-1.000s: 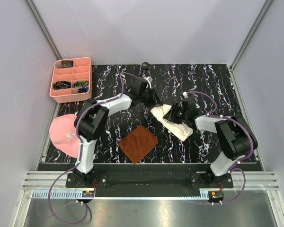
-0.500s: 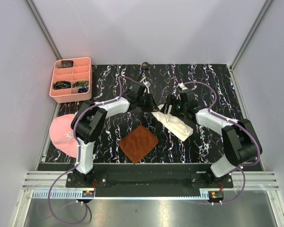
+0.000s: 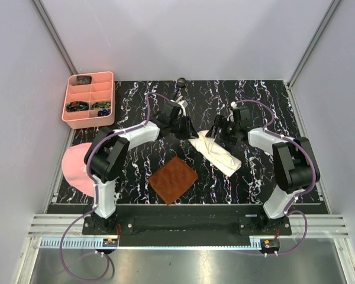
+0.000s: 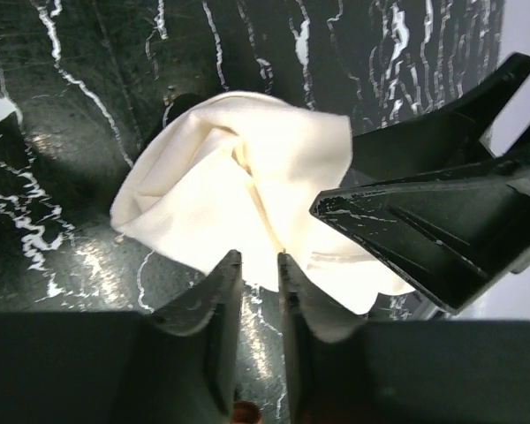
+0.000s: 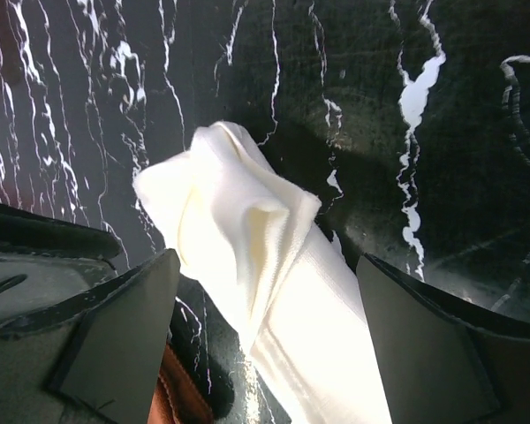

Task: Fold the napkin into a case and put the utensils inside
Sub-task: Pick up the top corner of the smaller rectangle folded napkin from the center of the board.

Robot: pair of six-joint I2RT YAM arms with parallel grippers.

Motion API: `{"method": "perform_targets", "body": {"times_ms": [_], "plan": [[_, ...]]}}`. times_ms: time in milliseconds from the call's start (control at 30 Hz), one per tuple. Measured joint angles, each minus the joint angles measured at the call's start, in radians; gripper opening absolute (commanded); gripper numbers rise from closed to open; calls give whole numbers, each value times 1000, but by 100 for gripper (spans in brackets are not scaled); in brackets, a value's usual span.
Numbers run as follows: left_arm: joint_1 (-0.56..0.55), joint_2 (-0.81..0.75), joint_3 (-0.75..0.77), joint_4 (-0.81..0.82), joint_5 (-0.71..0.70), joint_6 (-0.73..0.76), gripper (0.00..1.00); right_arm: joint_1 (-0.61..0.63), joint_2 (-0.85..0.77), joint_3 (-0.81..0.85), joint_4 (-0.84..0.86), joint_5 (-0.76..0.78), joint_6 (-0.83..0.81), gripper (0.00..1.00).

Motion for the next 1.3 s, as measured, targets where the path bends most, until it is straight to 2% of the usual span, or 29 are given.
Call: {"method": "perform_targets", "body": {"times_ms": [33, 133, 300, 333, 400, 600, 767, 800, 933, 1300], "plan": [[0, -2, -3, -5, -5, 6, 32, -7, 16, 0, 5, -23, -1, 87], [-3, -3, -5, -38, -24, 33, 34, -21, 57, 0, 35, -80, 0, 83], [-18, -3, -5, -92, -77, 78, 32, -37, 84, 0, 86, -139, 6, 74], [-23, -3, -5, -103, -88, 85, 31, -38, 84, -1, 97, -147, 7, 69], [-33, -3, -2, -121, -105, 98, 30, -41, 84, -1, 120, -158, 11, 67], [-58, -3, 32, -166, -153, 124, 35, -61, 84, -3, 154, -196, 21, 58], [-74, -2, 80, -196, -198, 146, 42, -74, 99, -6, 182, -222, 27, 45], [-78, -1, 93, -208, -209, 153, 42, -75, 103, -8, 185, -229, 29, 37], [-91, 16, 153, -240, -259, 176, 40, -76, 120, -11, 203, -252, 37, 19], [-148, 93, 231, -333, -364, 228, 34, -76, 121, -30, 230, -285, 71, 5]]}}
